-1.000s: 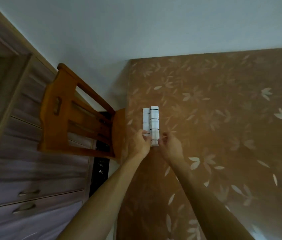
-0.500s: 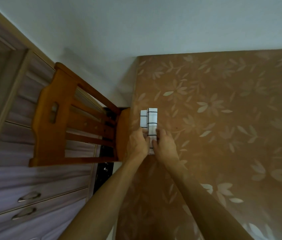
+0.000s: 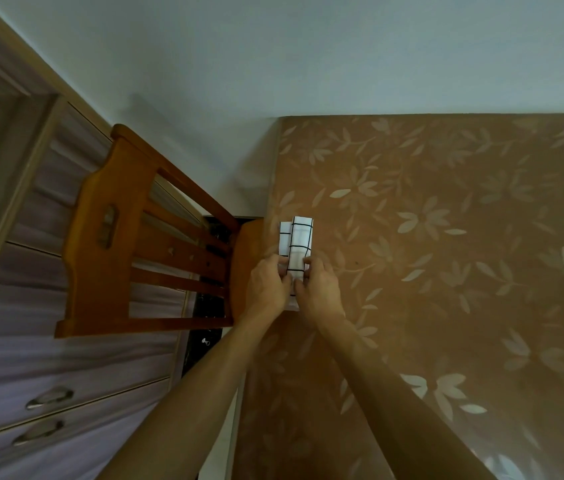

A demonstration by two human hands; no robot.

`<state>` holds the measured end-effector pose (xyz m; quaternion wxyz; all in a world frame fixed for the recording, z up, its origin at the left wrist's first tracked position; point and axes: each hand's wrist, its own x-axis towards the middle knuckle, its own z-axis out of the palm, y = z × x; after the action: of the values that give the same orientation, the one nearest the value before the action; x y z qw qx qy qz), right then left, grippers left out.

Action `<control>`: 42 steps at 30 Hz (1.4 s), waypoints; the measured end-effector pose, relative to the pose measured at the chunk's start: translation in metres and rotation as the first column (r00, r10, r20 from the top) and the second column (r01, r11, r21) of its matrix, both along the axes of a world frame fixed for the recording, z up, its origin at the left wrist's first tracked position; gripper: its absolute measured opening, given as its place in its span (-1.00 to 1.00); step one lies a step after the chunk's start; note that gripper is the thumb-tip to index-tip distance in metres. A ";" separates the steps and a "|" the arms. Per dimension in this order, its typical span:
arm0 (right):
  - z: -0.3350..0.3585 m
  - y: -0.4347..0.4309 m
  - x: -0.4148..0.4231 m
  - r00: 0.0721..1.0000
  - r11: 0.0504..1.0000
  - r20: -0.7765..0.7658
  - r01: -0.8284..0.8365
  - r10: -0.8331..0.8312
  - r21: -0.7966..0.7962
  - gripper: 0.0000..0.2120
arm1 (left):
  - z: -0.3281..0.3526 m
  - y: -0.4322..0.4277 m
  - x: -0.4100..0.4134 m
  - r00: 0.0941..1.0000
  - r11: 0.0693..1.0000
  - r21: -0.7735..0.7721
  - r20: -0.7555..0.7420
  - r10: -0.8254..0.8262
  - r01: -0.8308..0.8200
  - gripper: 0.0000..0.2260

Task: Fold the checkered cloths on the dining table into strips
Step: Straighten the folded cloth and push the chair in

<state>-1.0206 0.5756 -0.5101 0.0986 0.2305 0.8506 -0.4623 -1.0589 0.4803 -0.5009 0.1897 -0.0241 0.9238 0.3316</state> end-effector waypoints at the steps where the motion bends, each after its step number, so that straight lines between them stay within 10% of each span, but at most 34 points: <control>1: 0.001 0.000 0.002 1.000 1.000 0.010 -0.002 0.001 0.022 -0.62 | 0.001 -0.001 0.002 1.000 1.000 0.023 0.015 -0.009 0.008 -0.73; 8: 0.004 0.004 0.015 1.000 0.956 0.009 0.014 -0.018 0.293 -0.55 | -0.004 -0.007 0.019 0.992 0.993 0.040 -0.062 -0.106 0.109 -0.74; 13: -0.006 0.007 0.014 0.945 0.823 -0.095 -0.221 0.314 0.523 -0.50 | -0.025 -0.030 0.025 0.860 0.899 -0.211 -0.272 -0.431 0.384 -0.54; 20: -0.008 0.013 0.016 0.968 0.872 -0.005 -0.225 0.252 0.434 -0.49 | -0.034 -0.037 0.023 0.742 0.793 -0.401 -0.318 -0.590 0.458 -0.60; 42: -0.009 -0.020 -0.019 0.992 0.934 -0.016 -0.113 0.126 0.338 -0.55 | -0.025 -0.054 0.002 0.735 0.802 -0.301 -0.325 -0.595 0.517 -0.61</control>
<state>-1.0397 0.5552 -0.5196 0.0697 0.1829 0.9311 -0.3078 -1.0569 0.4261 -0.5261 0.0825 0.3051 0.9339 0.1671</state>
